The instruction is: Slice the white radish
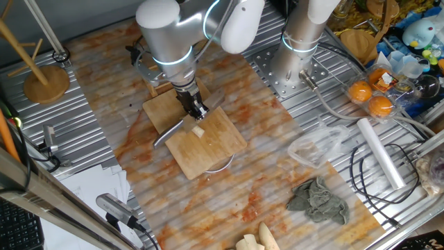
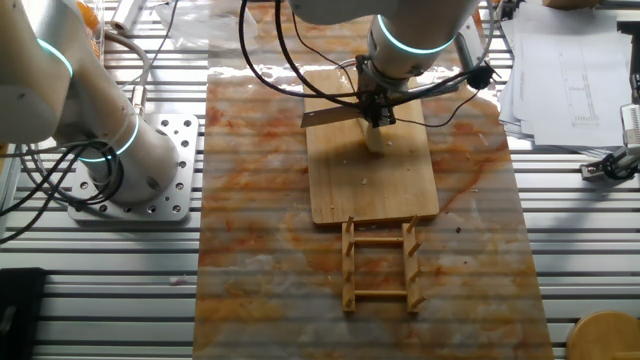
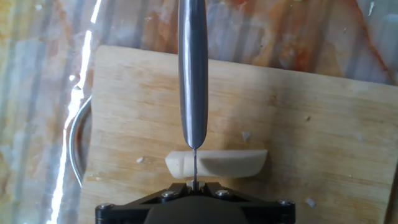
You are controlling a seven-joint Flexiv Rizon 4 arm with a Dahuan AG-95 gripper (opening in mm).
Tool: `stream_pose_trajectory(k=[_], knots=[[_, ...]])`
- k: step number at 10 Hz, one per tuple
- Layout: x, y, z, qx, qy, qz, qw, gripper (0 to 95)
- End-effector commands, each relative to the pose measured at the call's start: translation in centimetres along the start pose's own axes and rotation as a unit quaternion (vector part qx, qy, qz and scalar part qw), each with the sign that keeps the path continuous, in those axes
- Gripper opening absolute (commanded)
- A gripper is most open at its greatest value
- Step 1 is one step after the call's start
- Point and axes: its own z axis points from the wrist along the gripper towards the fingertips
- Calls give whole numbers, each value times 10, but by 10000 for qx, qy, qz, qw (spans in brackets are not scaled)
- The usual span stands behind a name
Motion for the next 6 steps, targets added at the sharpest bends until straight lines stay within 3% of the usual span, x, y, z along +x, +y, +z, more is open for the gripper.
stream_pose_trajectory(k=[1, 6], knots=[[1, 0, 0, 38, 3, 18, 10000, 0], [0, 0, 0, 223, 7, 94, 9997, 0]])
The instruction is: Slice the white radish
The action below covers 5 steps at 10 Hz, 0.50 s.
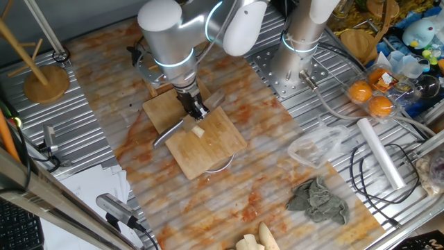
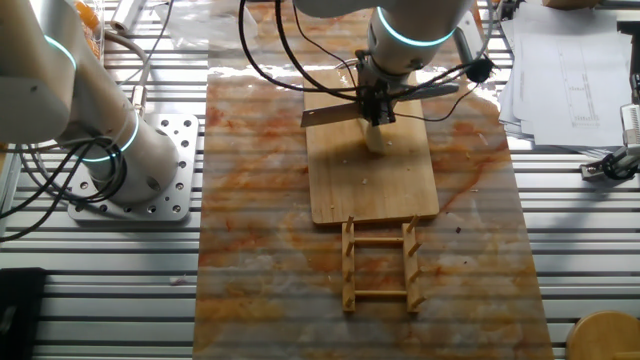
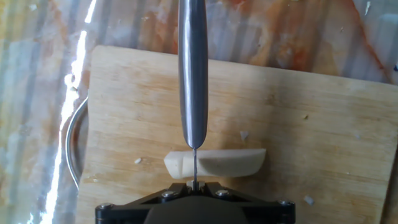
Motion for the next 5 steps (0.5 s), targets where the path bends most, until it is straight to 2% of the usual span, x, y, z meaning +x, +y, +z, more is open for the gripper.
stream_pose_trajectory(k=[1, 5], knots=[[0, -1, 0, 39, -6, 7, 10000, 0], [0, -4, 6, 76, -5, -7, 10000, 0]])
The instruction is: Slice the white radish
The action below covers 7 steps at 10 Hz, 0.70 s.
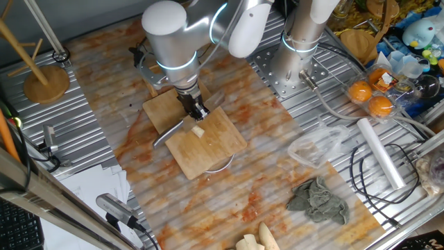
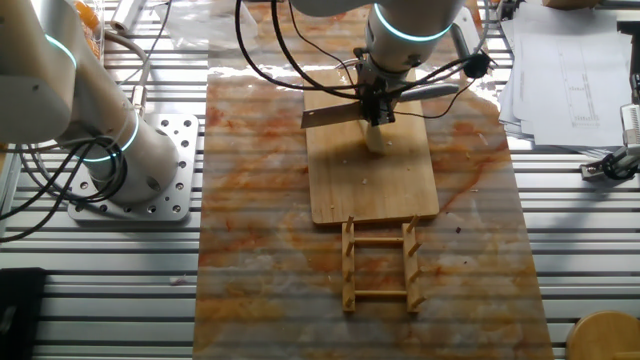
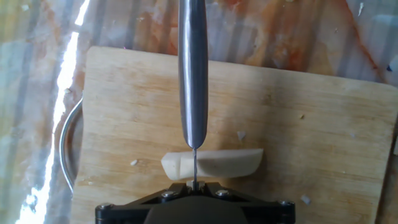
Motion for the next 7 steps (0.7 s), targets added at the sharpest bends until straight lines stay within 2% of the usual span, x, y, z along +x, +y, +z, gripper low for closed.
stream_pose_trajectory(k=[1, 3, 5, 7], knots=[[0, -2, 2, -18, 3, 30, 10000, 0], [-2, -1, 7, -113, 21, 78, 9999, 0], [-4, -1, 13, -108, 29, 63, 9999, 0], [-5, 2, 26, -114, 28, 135, 9998, 0]])
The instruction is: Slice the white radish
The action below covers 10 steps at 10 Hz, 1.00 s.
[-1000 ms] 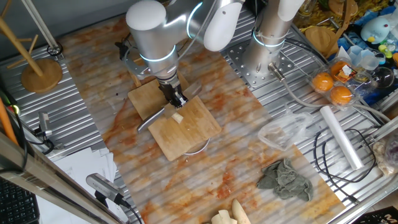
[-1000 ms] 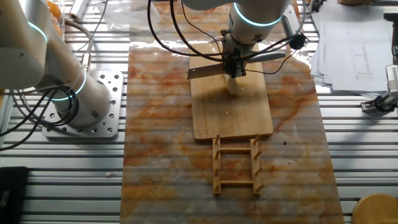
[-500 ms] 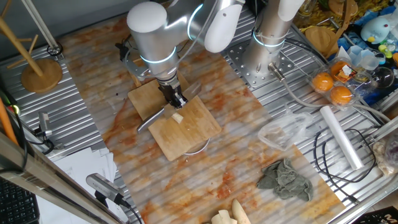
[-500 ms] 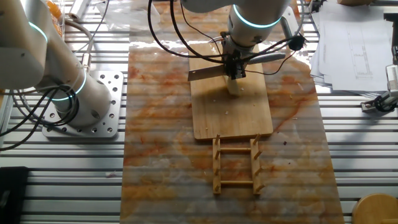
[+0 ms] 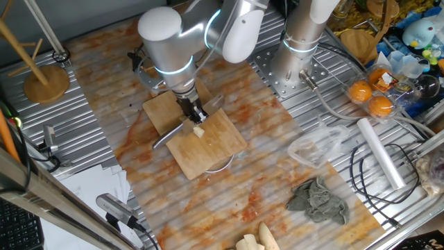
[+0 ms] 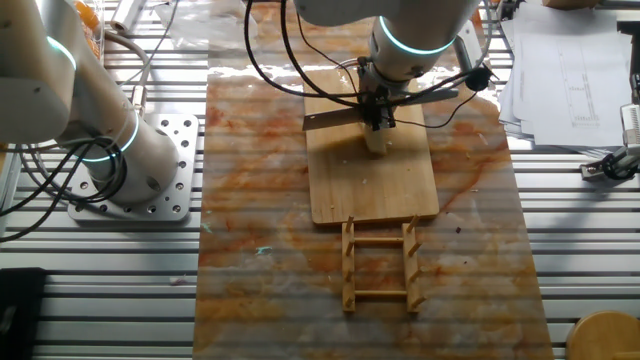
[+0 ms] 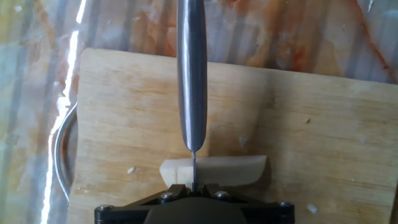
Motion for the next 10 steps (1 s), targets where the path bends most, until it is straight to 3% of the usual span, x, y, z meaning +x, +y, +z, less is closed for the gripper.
stream_pose_trajectory(k=[1, 5, 7, 10], knots=[[1, 1, 17, 18, -24, 31, 10000, 0], [3, -2, 30, -98, -129, 27, 9999, 0], [2, 0, 30, -65, -120, -14, 9999, 0], [7, 0, 15, 73, -52, -166, 9998, 0]])
